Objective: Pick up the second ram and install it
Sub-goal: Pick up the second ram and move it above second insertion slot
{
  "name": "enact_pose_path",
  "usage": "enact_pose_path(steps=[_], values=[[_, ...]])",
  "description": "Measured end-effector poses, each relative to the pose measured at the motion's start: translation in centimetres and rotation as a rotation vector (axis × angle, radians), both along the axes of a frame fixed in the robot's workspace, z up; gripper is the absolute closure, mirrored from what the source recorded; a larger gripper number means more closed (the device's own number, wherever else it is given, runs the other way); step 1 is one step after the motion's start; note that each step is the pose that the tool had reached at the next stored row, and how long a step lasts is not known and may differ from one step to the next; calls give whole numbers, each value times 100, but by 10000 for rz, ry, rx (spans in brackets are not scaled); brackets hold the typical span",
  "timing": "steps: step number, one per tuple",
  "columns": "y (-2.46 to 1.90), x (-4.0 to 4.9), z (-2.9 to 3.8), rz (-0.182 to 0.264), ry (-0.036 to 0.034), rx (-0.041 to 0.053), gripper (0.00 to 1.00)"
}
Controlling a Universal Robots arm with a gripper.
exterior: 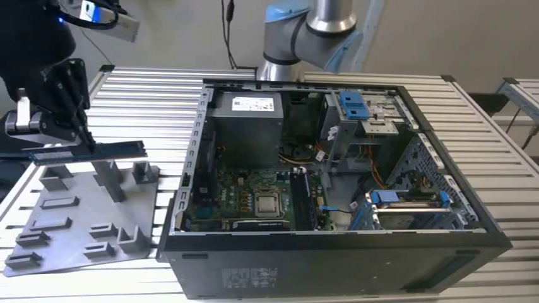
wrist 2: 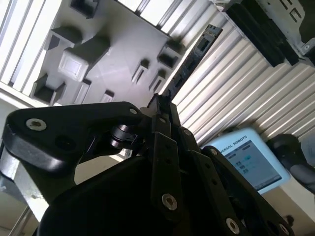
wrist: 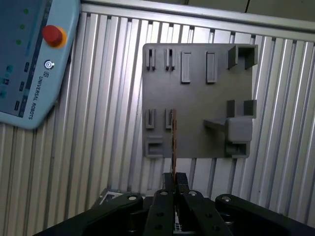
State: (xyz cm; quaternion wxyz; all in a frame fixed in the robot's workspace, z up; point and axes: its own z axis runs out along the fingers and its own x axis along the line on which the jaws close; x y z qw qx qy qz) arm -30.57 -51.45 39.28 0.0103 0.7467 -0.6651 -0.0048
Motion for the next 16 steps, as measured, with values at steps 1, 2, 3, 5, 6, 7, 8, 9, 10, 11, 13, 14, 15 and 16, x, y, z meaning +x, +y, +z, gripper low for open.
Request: enact_pose_path(steps=[1, 2, 3, 5, 6, 7, 8, 9, 10, 11, 13, 14, 15, 16], values=[[2, 27, 0, 0, 0, -3, 86], [3, 54, 0, 0, -1, -6, 86], [5, 84, 0, 0, 0, -10, 86], [8, 141, 0, 0, 0, -16, 86], [9, 168, 0, 1, 0, -20, 86], [10, 198, 0, 0, 0, -23, 86], [12, 227, 0, 0, 0, -26, 86], [13, 257, 0, 0, 0, -29, 86], [14, 287, 0, 0, 0, -32, 86], [15, 317, 0, 0, 0, -35, 86], [18, 382, 0, 0, 0, -40, 86], [19, 412, 0, 1, 0, -43, 86], [20, 443, 0, 0, 0, -45, 86], [21, 473, 0, 0, 0, -48, 86]])
